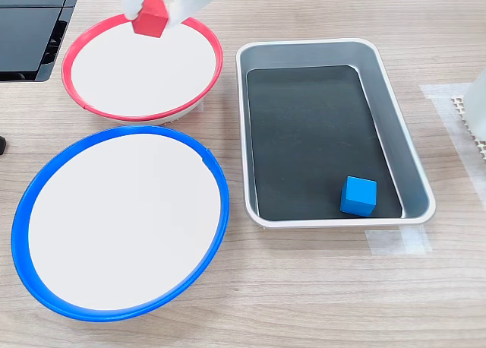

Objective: Move two blocks from tray to matching dishes

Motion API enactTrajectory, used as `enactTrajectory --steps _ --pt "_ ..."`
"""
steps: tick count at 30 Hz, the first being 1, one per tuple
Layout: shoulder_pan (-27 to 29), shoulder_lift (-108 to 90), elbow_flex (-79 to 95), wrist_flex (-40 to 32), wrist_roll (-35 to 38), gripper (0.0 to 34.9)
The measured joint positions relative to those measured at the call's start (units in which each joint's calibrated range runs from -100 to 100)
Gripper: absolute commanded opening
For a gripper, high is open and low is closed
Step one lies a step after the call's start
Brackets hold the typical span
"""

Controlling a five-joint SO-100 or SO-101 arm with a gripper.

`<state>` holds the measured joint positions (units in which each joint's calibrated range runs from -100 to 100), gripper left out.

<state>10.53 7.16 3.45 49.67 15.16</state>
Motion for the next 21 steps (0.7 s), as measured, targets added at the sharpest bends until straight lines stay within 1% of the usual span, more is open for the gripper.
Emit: enactTrajectory --steps 1,2,3,4,5,7,9,10,11,13,16,18,19,21 --pt "0.18 3.41 -1.91 -1.39 0.05 8.0" --pt "0.62 5.37 -2.63 -2.37 0.1 12.4" --pt "0.8 7.67 -3.09 -3.75 0.24 15.2" --pt "0.88 9.38 -3.18 -5.46 0.49 16.7" --pt "0.62 10.4 -2.81 -7.75 1.22 17.4" --pt "0.18 10.49 -1.63 -9.79 2.05 16.4" --pt "0.09 9.89 1.18 -11.75 2.74 14.0" --pt "0.09 8.95 3.54 -11.91 2.83 10.7" --pt "0.0 8.35 4.45 -11.91 2.88 0.3" --pt "-1.24 3.92 8.44 -11.17 2.98 0.3" --pt "-4.25 -4.86 14.43 -5.63 3.13 0.3" --pt "-6.28 -12.28 19.15 1.55 3.42 0.3" --pt "-9.2 -18.58 23.68 8.4 3.47 0.3" --pt "-12.57 -24.64 29.04 13.7 3.61 0.3"
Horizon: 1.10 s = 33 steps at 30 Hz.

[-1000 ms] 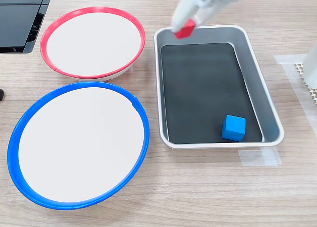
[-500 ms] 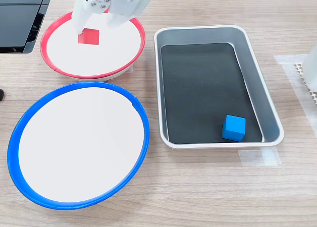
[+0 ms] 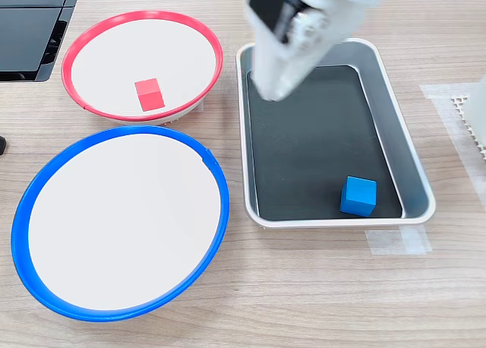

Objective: Move two blocks from tray to matching dishes

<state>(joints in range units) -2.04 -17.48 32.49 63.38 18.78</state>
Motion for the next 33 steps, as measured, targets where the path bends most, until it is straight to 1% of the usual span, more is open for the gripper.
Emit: enactTrajectory --steps 1,2,3,4,5,6,7,9,10,12,14,15,16,18,19,23,24,27,28,29,30,31,33 --pt "-1.95 -3.32 3.9 2.04 0.15 0.5" --pt "-2.57 -5.03 6.9 2.94 0.15 1.3" --pt "-3.98 -6.39 10.71 3.43 0.1 5.6" --pt "-6.02 -7.16 14.7 3.83 0.2 7.2" --pt "-6.11 -7.25 15.25 3.83 0.2 8.7" --pt "-6.19 -7.33 16.06 3.51 0.1 11.2" --pt "-5.84 -7.59 18.06 2.69 -0.15 12.7" --pt "-6.9 -7.59 19.69 2.04 -0.49 14.0" --pt "-8.14 -7.59 20.15 1.14 -0.98 13.7" --pt "-7.88 -7.59 20.24 0.57 -2.64 11.7" --pt "-9.29 -7.59 20.05 1.14 -5.37 8.9" --pt "-9.73 -7.59 19.6 1.96 -6.94 8.7" --pt "-9.29 -7.59 18.42 4.32 -10.06 9.0" --pt "-10.18 -7.67 17.7 5.71 -13.48 9.7" --pt "-11.24 -7.67 17.6 6.04 -14.85 9.8" --pt "-12.04 -7.67 17.33 7.01 -20.46 10.0" --pt "-12.83 -7.5 17.33 7.01 -21.64 10.5" --pt "-12.65 -6.22 17.06 6.12 -25.25 16.1" --pt "-13.36 -5.8 16.88 6.12 -25.84 17.0" --pt "-14.16 -5.29 16.42 5.95 -26.81 18.6" --pt "-13.54 -5.03 16.15 5.79 -27.25 19.3" --pt "-15.4 -4.6 16.06 5.95 -27.79 18.8" --pt "-15.4 -4.26 15.97 5.14 -28.18 19.3"
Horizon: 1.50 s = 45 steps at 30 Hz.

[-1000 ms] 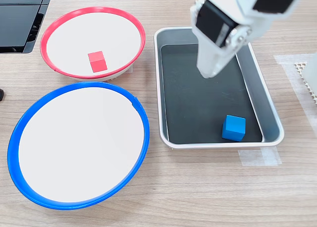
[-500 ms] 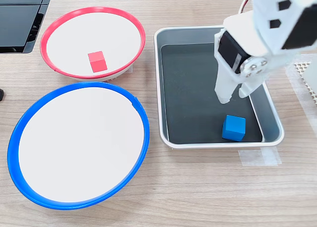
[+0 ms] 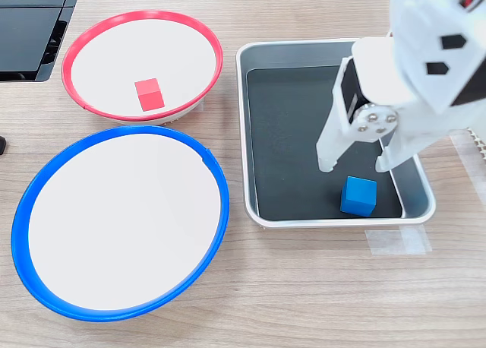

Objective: Move two blocks from tray to matching dishes

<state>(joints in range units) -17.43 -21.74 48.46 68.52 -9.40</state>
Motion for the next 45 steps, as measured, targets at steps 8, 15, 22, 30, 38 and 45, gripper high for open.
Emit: enactTrajectory --steps 8,15,22,30,38,45 --pt "-3.89 3.15 0.91 -3.83 -1.17 19.7" --pt "-4.78 4.69 1.54 -2.2 -1.17 20.2" --pt "-3.72 4.18 1.09 1.31 -1.27 20.0" --pt "-3.81 4.18 2.27 -2.45 -0.59 18.7" --pt "-3.81 4.18 5.35 -6.04 0.63 5.7" --pt "-2.48 4.18 1.36 -2.94 4.54 0.2"
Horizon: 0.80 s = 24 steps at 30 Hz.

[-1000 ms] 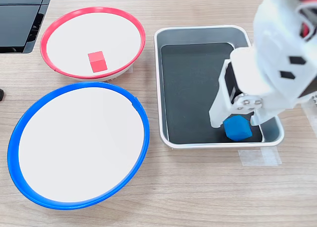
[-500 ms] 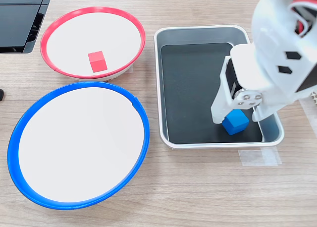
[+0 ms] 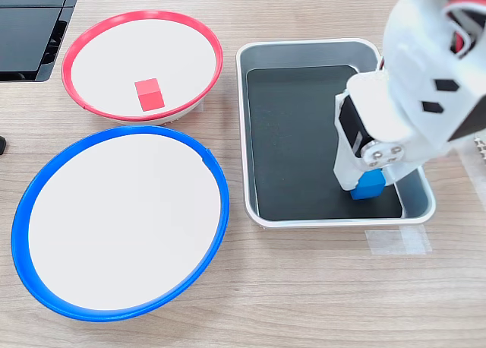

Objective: Move two blocks from tray to matching dishes

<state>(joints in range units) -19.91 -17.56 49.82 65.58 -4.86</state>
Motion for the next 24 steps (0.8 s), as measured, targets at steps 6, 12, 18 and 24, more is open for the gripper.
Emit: enactTrajectory --steps 6,12,18,24 --pt "5.75 6.39 -23.23 5.79 1.81 0.2" --pt "8.32 25.92 -48.73 -7.26 2.54 0.6" --pt "8.32 42.97 -60.62 -15.25 6.64 23.2" --pt "6.55 39.05 -52.9 -19.09 9.23 5.9"
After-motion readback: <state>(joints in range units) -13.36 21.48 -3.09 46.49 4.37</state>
